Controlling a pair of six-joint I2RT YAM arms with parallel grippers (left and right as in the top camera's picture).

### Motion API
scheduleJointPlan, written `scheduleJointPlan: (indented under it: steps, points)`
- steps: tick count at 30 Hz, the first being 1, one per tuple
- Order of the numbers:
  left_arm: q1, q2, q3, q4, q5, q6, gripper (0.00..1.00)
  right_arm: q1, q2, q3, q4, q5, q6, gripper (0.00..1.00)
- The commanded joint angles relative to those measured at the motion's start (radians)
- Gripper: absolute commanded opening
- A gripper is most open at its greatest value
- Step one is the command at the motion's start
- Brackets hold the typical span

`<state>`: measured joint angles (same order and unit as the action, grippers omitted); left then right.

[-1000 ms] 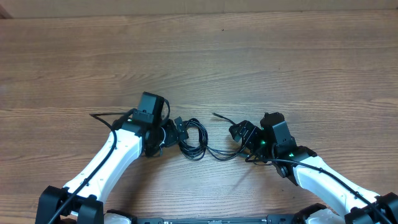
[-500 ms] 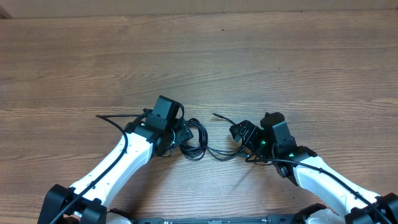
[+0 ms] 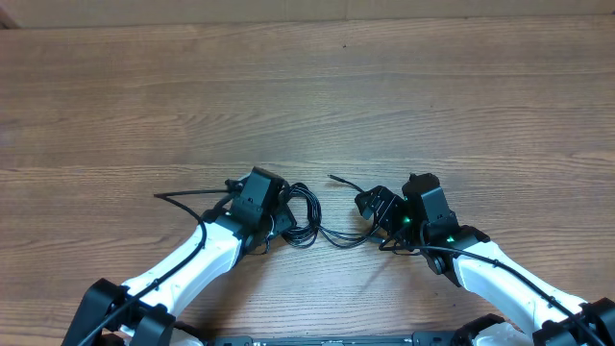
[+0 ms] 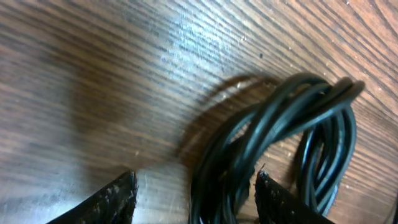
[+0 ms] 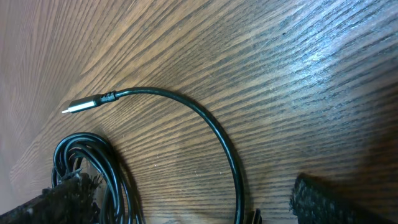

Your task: Untangle cables

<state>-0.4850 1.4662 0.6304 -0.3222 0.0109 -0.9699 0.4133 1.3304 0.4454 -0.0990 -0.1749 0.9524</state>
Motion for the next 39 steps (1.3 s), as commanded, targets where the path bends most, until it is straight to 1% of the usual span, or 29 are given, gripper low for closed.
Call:
scheduleJointPlan:
  steps: [1, 3, 4, 6, 8, 11, 14, 17, 20, 22, 23, 27, 30, 34, 36, 39]
  points:
    - [-0.006, 0.038, -0.021, 0.027, -0.048, -0.007, 0.61, -0.002, 0.005, 0.001, -0.018, 0.039, -0.011, 1.00]
    - [-0.006, 0.071, -0.021, 0.064, -0.047, -0.006, 0.59, -0.002, 0.005, 0.001, -0.017, 0.033, -0.011, 1.00]
    - [-0.007, 0.091, -0.021, 0.082, -0.045, -0.006, 0.55, -0.002, 0.005, 0.001, -0.017, 0.033, -0.011, 1.00]
    - [-0.007, 0.127, -0.021, 0.098, -0.045, -0.003, 0.27, -0.002, 0.005, 0.001, -0.019, 0.033, -0.011, 1.00]
    - [-0.006, 0.162, -0.021, 0.098, -0.044, -0.003, 0.04, -0.002, 0.005, 0.001, -0.022, 0.032, -0.011, 1.00]
    - [-0.005, 0.177, -0.021, 0.087, -0.044, 0.003, 0.04, -0.002, 0.005, 0.001, -0.031, 0.032, -0.012, 1.00]
    - [0.014, 0.154, -0.009, 0.064, -0.035, 0.028, 0.04, -0.005, 0.005, 0.002, -0.029, 0.032, -0.037, 1.00]
    - [0.047, 0.103, 0.029, -0.040, -0.034, 0.033, 0.04, -0.016, -0.009, 0.024, -0.050, 0.019, -0.084, 1.00]
    - [0.079, 0.049, 0.069, -0.138, -0.036, 0.072, 0.04, -0.018, -0.043, 0.073, -0.118, -0.022, -0.094, 1.00]
    - [0.093, 0.016, 0.092, -0.167, -0.025, 0.131, 0.04, -0.018, -0.077, 0.113, -0.175, -0.063, -0.098, 1.00]
    - [0.100, -0.004, 0.105, -0.175, -0.009, 0.180, 0.04, -0.018, -0.094, 0.131, -0.201, -0.084, -0.098, 1.00]
    - [0.106, -0.067, 0.148, -0.175, 0.072, 0.325, 0.04, -0.018, -0.173, 0.182, -0.283, -0.176, -0.098, 1.00]
    - [0.106, -0.106, 0.182, -0.176, 0.136, 0.388, 0.04, -0.018, -0.241, 0.189, -0.310, -0.275, -0.099, 1.00]
    - [0.106, -0.146, 0.199, -0.171, 0.166, 0.415, 0.04, -0.015, -0.288, 0.189, -0.308, -0.397, -0.121, 1.00]
    - [0.106, -0.165, 0.199, -0.162, 0.166, 0.499, 0.04, -0.014, -0.290, 0.189, -0.309, -0.430, -0.129, 1.00]
    - [0.106, -0.187, 0.199, -0.161, 0.188, 0.653, 0.04, -0.014, -0.288, 0.189, -0.312, -0.433, -0.198, 1.00]
